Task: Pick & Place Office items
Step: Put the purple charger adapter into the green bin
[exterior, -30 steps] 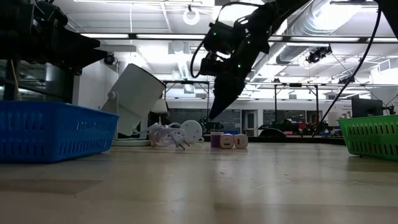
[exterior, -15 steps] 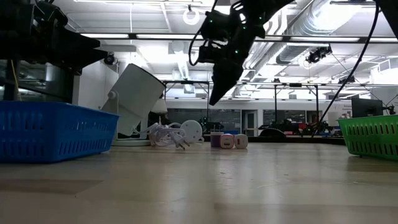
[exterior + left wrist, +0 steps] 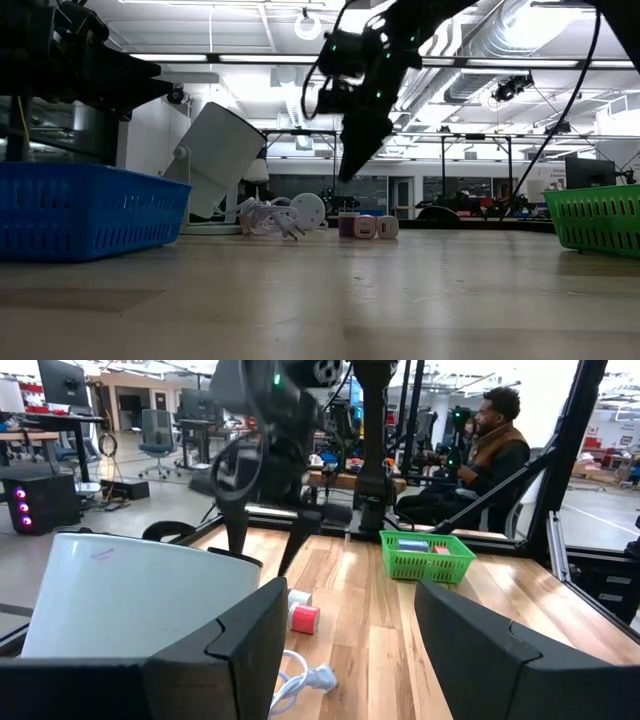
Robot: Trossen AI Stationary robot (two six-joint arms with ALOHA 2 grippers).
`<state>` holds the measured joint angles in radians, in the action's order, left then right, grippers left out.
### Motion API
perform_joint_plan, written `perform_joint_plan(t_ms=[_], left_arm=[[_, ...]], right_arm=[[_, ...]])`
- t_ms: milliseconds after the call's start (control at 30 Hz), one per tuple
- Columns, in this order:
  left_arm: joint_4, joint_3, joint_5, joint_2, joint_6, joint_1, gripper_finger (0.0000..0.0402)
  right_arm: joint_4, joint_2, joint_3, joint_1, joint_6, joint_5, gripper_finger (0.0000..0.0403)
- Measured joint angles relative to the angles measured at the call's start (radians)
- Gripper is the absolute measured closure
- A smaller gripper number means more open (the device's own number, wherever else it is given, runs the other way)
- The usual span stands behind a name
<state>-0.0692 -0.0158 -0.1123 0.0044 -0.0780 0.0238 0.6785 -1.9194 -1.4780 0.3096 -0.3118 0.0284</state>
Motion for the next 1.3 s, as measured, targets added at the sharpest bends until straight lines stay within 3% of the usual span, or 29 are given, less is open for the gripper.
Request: perform_joint_plan(t_ms=[1300], left_arm=[[0.000,0.000,0.000,0.000,0.000,0.000,0.0189]], right_arm=[[-0.023,-0.120,0.006,-0.026,0.057,0.023,0.0164]])
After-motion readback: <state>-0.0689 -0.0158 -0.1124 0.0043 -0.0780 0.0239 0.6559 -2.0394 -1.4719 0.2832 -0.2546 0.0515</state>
